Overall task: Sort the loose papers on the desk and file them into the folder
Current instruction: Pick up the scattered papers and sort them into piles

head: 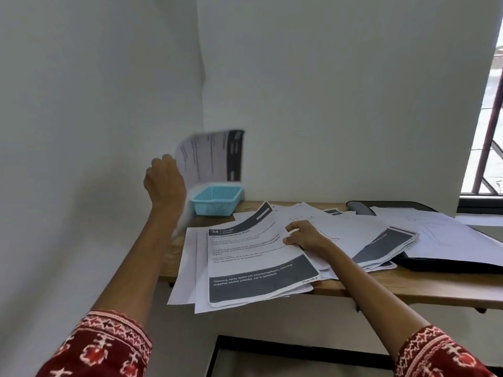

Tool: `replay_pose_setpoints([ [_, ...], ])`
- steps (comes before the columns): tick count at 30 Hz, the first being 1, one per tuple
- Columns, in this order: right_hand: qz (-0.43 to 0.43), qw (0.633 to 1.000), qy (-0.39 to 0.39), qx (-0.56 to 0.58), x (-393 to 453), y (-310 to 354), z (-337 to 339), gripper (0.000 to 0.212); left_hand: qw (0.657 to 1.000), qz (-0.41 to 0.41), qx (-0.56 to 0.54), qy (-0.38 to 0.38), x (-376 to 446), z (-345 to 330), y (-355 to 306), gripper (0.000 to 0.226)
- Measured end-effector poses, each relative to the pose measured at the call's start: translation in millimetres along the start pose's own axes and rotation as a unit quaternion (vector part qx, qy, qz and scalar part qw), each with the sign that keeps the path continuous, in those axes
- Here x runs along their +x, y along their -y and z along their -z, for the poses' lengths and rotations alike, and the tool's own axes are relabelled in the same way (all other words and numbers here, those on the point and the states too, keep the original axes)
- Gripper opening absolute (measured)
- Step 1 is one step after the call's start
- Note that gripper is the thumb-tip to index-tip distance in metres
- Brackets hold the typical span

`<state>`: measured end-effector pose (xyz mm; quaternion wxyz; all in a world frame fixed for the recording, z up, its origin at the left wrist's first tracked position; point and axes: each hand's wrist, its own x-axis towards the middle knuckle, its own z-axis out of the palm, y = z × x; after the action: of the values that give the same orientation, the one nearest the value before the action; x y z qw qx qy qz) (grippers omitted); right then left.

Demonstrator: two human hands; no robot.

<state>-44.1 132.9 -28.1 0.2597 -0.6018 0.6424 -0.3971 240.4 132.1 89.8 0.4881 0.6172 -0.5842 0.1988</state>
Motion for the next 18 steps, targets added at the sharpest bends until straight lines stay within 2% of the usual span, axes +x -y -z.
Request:
replay_pose_setpoints([
  [2,-0.003,1.0,-0.003,0.011,-0.7,-1.5,0.0,0.027,0.999,0.017,-0.047,-0.015,0.5,10.5,-11.4,0.031],
  [4,-0.011,0.999,-0.011,0.045,-1.5,-2.3,0.5,0.018,0.99,0.083,-0.11,0.005,-0.1,11.2,-15.1,0.029],
  [6,-0.02,0.993,-0.03,0.114,-1.6,-2.7,1.4,0.012,0.974,0.158,-0.141,0.08,-3.6,-1.0,-9.9,0.024],
  [8,-0.026,0.982,-0.048,0.178,-1.8,-2.5,3.2,0.013,0.955,0.19,-0.139,0.182,-15.2,-20.2,-1.4,0.021],
  [11,-0.021,0.966,-0.051,0.251,-4.0,-2.1,6.2,0.014,0.913,0.236,-0.168,0.288,-46.2,-48.9,10.9,0.024],
  [15,-0.004,0.951,-0.07,0.3,-6.1,0.5,9.1,0.015,0.852,0.295,-0.266,0.342,-75.0,-76.4,18.4,0.028],
  [18,0.014,0.953,-0.089,0.291,-4.7,5.4,8.6,0.012,0.788,0.334,-0.369,0.363,-80.8,-83.5,10.9,0.037],
])
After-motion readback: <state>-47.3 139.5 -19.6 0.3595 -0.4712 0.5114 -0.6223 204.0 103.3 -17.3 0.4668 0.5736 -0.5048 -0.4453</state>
